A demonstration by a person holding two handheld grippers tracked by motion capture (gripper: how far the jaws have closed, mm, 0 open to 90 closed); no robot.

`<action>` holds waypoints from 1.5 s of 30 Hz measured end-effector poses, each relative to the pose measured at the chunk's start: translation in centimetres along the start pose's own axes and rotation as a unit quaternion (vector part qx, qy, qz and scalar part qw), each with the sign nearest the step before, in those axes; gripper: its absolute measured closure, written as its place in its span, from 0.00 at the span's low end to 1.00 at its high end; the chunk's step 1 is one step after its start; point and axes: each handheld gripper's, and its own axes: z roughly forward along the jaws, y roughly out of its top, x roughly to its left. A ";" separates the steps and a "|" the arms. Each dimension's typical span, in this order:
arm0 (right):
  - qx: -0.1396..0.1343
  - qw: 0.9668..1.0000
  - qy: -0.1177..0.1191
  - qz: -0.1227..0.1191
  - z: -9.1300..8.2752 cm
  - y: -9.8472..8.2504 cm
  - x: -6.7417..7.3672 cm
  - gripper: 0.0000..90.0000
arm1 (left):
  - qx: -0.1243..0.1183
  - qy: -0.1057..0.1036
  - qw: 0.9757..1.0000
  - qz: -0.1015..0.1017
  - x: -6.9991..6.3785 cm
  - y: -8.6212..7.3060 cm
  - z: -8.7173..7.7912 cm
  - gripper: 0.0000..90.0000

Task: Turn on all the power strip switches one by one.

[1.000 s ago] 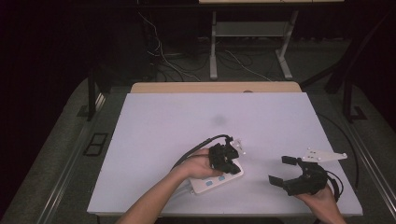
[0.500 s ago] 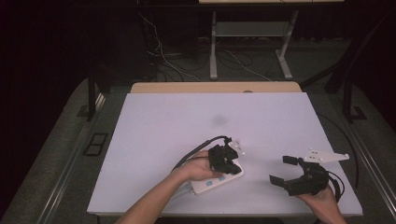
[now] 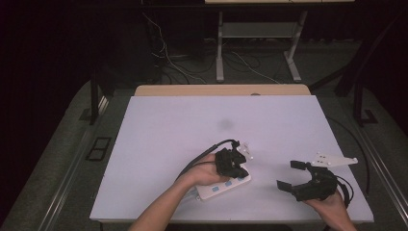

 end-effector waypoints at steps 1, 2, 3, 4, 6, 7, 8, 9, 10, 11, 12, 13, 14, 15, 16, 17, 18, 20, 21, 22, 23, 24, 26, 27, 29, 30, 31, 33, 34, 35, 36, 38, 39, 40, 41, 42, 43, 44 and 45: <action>0.000 1.000 0.000 0.000 0.0 0.0 0.0 0.01 | -0.003 -0.002 1.000 -0.001 0.1 0.0 -0.1 0.99; 0.001 1.000 0.000 0.000 0.0 0.0 0.0 0.01 | -0.008 -0.001 1.000 -0.004 0.1 -0.1 -0.4 0.99; 0.000 1.000 0.000 0.000 0.0 0.0 0.0 0.01 | -0.014 0.000 1.000 -0.008 0.2 -0.1 -0.6 0.99; 0.000 1.000 0.000 0.000 0.0 0.0 0.0 0.01 | -0.019 0.001 1.000 -0.009 0.2 -0.1 -0.9 0.99; 0.000 1.000 -0.001 0.000 0.0 0.0 0.0 0.01 | -0.028 0.005 0.999 -0.014 0.4 -0.3 -1.5 0.99; 0.000 1.000 -0.001 0.000 0.0 0.0 0.0 0.01 | -0.030 0.007 0.999 -0.016 0.4 -0.3 -1.8 0.99; 0.000 1.000 -0.001 0.000 0.0 -0.1 0.0 0.01 | -0.034 0.010 0.999 -0.017 0.5 -0.4 -2.1 0.99; 0.000 1.000 -0.001 0.000 0.0 -0.1 0.0 0.01 | -0.037 0.011 0.999 -0.020 0.5 -0.5 -2.4 0.99; 0.000 1.000 -0.001 0.000 0.0 0.0 0.0 0.01 | -0.041 0.014 0.999 -0.021 0.6 -0.6 -2.7 0.99; 0.000 1.000 -0.001 0.000 0.0 0.0 0.0 0.01 | -0.046 0.013 0.999 -0.025 0.6 -0.7 -3.0 0.99; 0.000 1.000 -0.001 0.000 0.0 0.0 0.0 0.01 | -0.049 0.014 0.998 -0.028 0.6 -0.8 -3.2 0.99; 0.000 1.000 -0.001 0.000 0.0 0.0 0.0 0.01 | -0.051 0.018 0.998 -0.028 0.6 -0.9 -3.5 0.99; 0.000 1.000 -0.001 0.000 0.0 0.0 0.0 0.01 | -0.055 0.019 0.998 -0.031 0.7 -1.0 -3.8 0.99; 0.000 1.000 -0.001 -0.001 0.0 0.0 0.0 0.01 | -0.059 0.021 0.997 -0.033 0.7 -1.1 -4.0 0.97; 0.000 1.000 -0.001 -0.001 0.0 0.0 0.0 0.01 | -0.061 0.025 0.997 -0.035 0.7 -1.2 -4.3 0.96; 0.001 1.000 -0.001 -0.001 0.0 0.0 0.0 0.01 | -0.064 0.026 0.997 -0.038 0.8 -1.4 -4.5 0.94; 0.001 1.000 -0.001 -0.001 0.0 0.0 0.0 0.01 | -0.067 0.028 0.997 -0.041 0.8 -1.5 -4.8 0.92; 0.001 1.000 -0.001 -0.001 0.0 -0.1 0.0 0.01 | -0.075 0.028 0.996 -0.049 0.9 -1.9 -5.5 0.85; 0.001 1.000 -0.001 -0.001 0.0 -0.1 0.0 0.01 | -0.079 0.026 0.995 -0.055 0.9 -2.0 -5.8 0.81; 0.000 1.000 -0.001 0.000 0.0 -0.1 0.0 0.01 | -0.083 0.028 0.995 -0.057 0.9 -2.2 -6.2 0.77; 0.001 1.000 -0.001 0.000 0.1 -0.1 0.0 0.01 | -0.090 0.028 0.994 -0.060 0.8 -2.4 -6.5 0.72; 0.000 1.000 -0.001 -0.001 0.1 -0.1 0.0 0.01 | -0.097 0.025 0.993 -0.067 0.8 -2.6 -6.9 0.68; 0.001 1.000 -0.002 -0.001 0.1 0.0 0.0 0.01 | -0.107 0.028 0.991 -0.077 0.8 -3.0 -7.7 0.57; 0.001 1.000 -0.002 -0.001 0.1 0.0 0.0 0.01 | -0.113 0.031 0.990 -0.083 0.9 -3.3 -8.1 0.51; 0.000 1.000 -0.001 -0.001 0.1 -0.1 0.0 0.01 | -0.122 0.040 0.988 -0.091 0.9 -3.8 -8.9 0.39; 0.000 1.000 -0.001 0.000 0.1 -0.1 0.0 0.01 | -0.128 0.044 0.986 -0.097 0.8 -4.2 -9.3 0.35; 0.000 1.000 -0.001 -0.001 0.1 -0.1 0.0 0.01 | -0.130 0.041 0.986 -0.100 0.9 -4.6 -9.6 0.32; 0.000 1.000 -0.002 0.000 0.1 -0.1 0.0 0.01 | -0.136 0.039 0.984 -0.110 0.8 -5.3 -10.1 0.23; 0.000 1.000 -0.002 0.000 0.1 -0.1 0.0 0.01 | -0.137 0.045 0.983 -0.114 0.7 -5.6 -10.3 0.19; 0.000 1.000 -0.002 0.000 0.1 -0.1 0.0 0.01 | -0.138 0.053 0.982 -0.118 0.6 -5.9 -10.5 0.16; 0.000 1.000 -0.002 0.000 0.1 -0.1 0.0 0.01 | -0.141 0.059 0.981 -0.122 0.5 -6.2 -10.7 0.14; 0.000 1.000 -0.002 0.000 0.1 -0.1 0.0 0.01 | -0.144 0.067 0.979 -0.131 0.4 -6.8 -11.0 0.07; 0.000 1.000 -0.002 0.001 0.1 -0.1 0.0 0.01 | -0.142 0.075 0.978 -0.132 0.2 -7.1 -11.2 0.03; -0.001 1.000 -0.002 0.001 0.1 -0.1 0.0 0.01 | -0.144 0.079 0.977 -0.134 0.1 -7.4 -11.4 0.01; -0.001 1.000 -0.002 0.001 0.1 -0.1 0.0 0.01 | -0.144 0.083 0.976 -0.137 0.0 -7.7 -11.6 0.00; -0.001 1.000 -0.002 0.001 0.1 -0.1 0.0 0.01 | -0.148 0.088 0.975 -0.141 -0.1 -8.0 -11.7 0.00; 0.000 1.000 -0.002 0.001 0.1 -0.1 0.0 0.01 | -0.151 0.090 0.974 -0.143 -0.2 -8.3 -11.9 0.00; 0.000 1.000 -0.002 0.001 0.1 -0.1 0.0 0.01 | -0.154 0.093 0.973 -0.147 -0.3 -8.7 -12.1 0.00; 0.001 1.000 -0.001 0.001 0.1 -0.1 0.0 0.01 | -0.155 0.098 0.972 -0.150 -0.4 -9.0 -12.2 0.00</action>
